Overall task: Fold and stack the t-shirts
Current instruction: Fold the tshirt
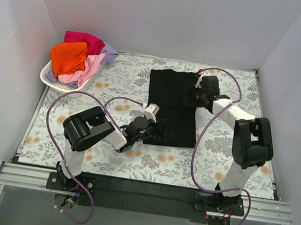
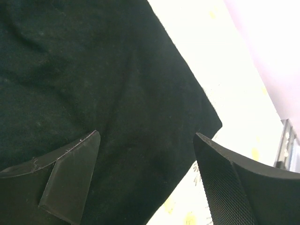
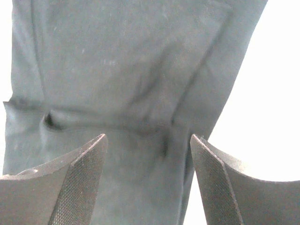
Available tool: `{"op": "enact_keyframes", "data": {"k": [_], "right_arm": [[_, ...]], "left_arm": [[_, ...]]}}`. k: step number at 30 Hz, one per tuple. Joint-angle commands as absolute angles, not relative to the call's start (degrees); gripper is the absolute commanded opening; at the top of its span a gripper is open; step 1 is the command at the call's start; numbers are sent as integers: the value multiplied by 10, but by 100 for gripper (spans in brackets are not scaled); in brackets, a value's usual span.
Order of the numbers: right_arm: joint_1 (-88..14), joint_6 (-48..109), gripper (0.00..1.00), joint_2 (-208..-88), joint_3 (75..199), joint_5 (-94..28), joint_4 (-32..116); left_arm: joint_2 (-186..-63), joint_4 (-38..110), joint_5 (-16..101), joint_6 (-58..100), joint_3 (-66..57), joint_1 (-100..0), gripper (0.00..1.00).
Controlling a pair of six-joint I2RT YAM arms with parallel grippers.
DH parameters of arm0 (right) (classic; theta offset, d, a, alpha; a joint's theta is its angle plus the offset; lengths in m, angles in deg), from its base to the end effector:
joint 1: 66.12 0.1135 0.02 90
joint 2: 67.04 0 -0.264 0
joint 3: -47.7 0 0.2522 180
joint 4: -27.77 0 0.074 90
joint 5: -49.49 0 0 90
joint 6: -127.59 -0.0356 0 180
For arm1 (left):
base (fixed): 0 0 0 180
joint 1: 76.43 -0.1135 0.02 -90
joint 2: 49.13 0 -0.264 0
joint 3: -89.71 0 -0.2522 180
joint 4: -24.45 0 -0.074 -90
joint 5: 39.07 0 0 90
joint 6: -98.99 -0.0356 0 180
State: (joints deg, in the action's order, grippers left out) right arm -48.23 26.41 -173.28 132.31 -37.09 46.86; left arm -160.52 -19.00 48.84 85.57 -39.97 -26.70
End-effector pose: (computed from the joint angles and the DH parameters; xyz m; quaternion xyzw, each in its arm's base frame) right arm 0.3908 0.1284 0.2025 -0.0656 0.9063 0.1308 0.3966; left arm 0.2205 -0.2623 0.1054 -0.1769 0.7874 -0.5334 0.2535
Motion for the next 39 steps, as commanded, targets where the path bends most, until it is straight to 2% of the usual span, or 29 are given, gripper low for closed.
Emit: {"op": "enact_keyframes", "data": {"k": [1, 6, 12, 18, 24, 31, 39], "right_arm": [[-476, 255, 66, -1642, 1259, -380, 458], [-461, 234, 68, -1518, 1154, -395, 458], [-446, 223, 68, -1395, 1053, -402, 507], [-444, 204, 70, -1297, 979, -395, 549], [-440, 189, 70, -1271, 931, -374, 575], [-440, 181, 70, -1247, 889, -353, 584], [-440, 179, 70, -1256, 870, -338, 572]], "left_arm": [[-1598, -1, 500, 833, -427, -248, 75], [-1515, 50, 502, 813, -409, -222, 76], [-1381, 139, 611, 769, -375, -176, 79], [-1263, 230, 702, 803, -402, -170, 80], [-1236, 350, 742, 905, -449, -169, 80], [-1195, 378, 739, 991, -502, -170, 79], [-1212, 342, 715, 1019, -521, -170, 77]]}}
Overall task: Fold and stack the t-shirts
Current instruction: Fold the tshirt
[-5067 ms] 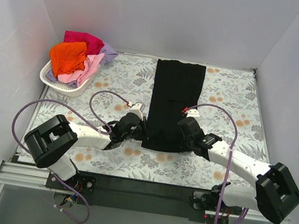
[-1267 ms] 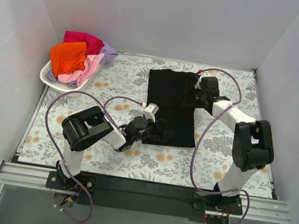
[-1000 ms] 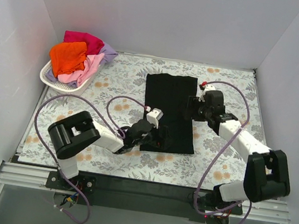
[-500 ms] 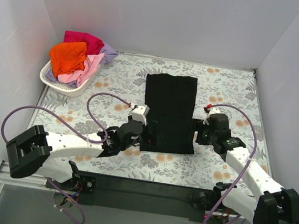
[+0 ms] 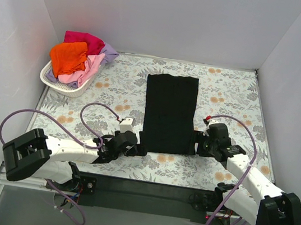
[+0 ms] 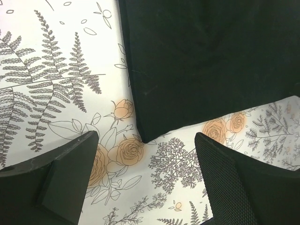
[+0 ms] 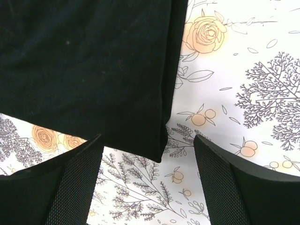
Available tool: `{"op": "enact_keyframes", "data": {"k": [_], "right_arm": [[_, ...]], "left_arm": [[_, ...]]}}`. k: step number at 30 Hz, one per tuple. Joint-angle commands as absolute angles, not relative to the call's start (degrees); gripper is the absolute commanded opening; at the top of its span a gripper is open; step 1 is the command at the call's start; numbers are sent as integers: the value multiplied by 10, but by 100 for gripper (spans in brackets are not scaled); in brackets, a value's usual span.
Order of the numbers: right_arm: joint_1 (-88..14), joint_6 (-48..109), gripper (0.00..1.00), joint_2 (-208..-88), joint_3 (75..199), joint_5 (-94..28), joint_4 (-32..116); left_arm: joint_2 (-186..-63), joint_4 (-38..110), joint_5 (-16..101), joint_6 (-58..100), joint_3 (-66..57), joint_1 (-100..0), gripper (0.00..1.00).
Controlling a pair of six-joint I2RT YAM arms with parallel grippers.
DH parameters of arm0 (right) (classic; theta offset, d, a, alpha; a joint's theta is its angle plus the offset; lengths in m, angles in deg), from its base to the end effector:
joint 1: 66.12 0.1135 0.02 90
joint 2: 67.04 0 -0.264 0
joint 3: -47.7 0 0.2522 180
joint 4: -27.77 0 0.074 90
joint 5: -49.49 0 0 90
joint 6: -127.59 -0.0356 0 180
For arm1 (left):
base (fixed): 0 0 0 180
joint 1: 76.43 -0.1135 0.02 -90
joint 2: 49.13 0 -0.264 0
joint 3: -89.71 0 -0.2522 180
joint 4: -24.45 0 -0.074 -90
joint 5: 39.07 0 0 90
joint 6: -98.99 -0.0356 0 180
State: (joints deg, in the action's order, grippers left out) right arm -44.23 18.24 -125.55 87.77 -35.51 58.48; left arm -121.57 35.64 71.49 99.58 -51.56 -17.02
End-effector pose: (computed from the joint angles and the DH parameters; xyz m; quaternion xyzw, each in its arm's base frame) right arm 0.1779 0.0748 0.1760 -0.0360 0.9357 0.1610 0.3119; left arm 0.1259 -0.1883 0.1495 -0.3101 0.8569 -0.3218 0.2569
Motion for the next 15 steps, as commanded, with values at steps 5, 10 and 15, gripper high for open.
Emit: {"op": "enact_keyframes", "data": {"k": [5, 10, 15], "right_arm": [[-440, 174, 68, -1259, 853, -328, 557], [-440, 171, 58, -1270, 841, -318, 536], [-439, 171, 42, -1283, 833, -317, 525]], "left_arm": [[-1238, 301, 697, 1018, -519, -170, 76], [-1277, 298, 689, 1022, -509, -170, 73], [-1289, 302, 697, 1027, -507, -170, 63]]}}
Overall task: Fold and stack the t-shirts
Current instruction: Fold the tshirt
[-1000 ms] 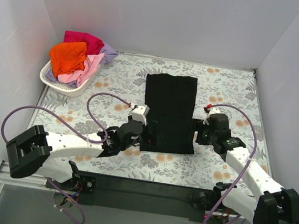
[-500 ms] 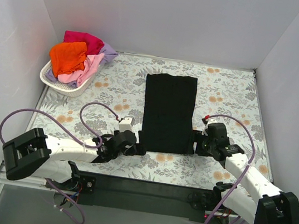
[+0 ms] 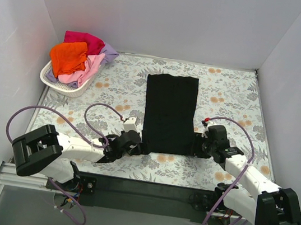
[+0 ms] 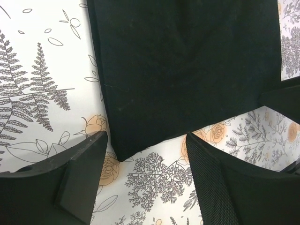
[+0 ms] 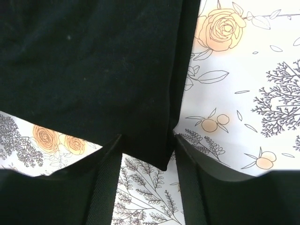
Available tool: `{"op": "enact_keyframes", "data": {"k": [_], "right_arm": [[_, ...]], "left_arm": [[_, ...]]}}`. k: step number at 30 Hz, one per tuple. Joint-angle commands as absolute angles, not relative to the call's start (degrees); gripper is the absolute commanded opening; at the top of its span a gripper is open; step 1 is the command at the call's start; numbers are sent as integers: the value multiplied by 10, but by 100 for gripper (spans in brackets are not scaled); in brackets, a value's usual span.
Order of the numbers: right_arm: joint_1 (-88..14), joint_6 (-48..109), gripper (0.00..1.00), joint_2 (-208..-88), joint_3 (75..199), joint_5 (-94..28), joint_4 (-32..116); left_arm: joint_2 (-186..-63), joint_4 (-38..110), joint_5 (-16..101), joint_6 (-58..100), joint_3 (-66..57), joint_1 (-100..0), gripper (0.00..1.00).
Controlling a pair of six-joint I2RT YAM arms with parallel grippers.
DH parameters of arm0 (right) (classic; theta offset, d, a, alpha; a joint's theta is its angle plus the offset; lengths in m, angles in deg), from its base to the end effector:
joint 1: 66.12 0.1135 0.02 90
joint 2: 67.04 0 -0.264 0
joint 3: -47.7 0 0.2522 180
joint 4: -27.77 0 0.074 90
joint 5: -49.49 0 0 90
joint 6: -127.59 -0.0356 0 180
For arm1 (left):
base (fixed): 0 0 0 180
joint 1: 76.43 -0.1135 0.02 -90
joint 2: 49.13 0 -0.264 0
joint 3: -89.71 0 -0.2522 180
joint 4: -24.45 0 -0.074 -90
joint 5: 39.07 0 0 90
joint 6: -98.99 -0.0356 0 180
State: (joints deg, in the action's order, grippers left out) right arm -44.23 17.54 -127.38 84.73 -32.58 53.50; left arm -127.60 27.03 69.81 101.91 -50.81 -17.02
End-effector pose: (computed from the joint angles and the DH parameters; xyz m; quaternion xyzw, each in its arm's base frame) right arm 0.1769 0.0764 0.1606 -0.0392 0.9340 0.1854 0.3027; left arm 0.1340 -0.2040 0.1420 -0.3238 0.8421 -0.3571 0.2420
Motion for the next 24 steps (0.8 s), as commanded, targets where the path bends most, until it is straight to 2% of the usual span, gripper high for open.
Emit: {"op": "enact_keyframes", "data": {"k": [1, 6, 8, 9, 11, 12, 18, 19, 24], "right_arm": [[-439, 171, 38, -1285, 833, -318, 524], [-439, 170, 22, -1287, 831, -315, 523], [-438, 169, 15, -1284, 830, -314, 522], [-437, 169, 11, -1283, 829, -314, 523], [-435, 168, 8, -1284, 829, -314, 523], [-434, 167, 4, -1284, 829, -314, 523], [-428, 167, 1, -1282, 834, -315, 528], [-426, 168, 1, -1281, 836, -315, 530], [-396, 166, 1, -1280, 849, -316, 556]], "left_arm": [[-1295, 303, 697, 1028, -504, -170, 61], [-1311, 310, 697, 1036, -502, -170, 47], [-1318, 316, 703, 1037, -500, -170, 45], [-1320, 320, 704, 1037, -499, -170, 41], [-1322, 329, 706, 1039, -496, -170, 35], [-1321, 334, 710, 1040, -495, -169, 24], [-1310, 365, 723, 1041, -497, -170, 6], [-1306, 366, 723, 1038, -500, -170, 0], [-1302, 368, 686, 998, -502, -169, 0]]}}
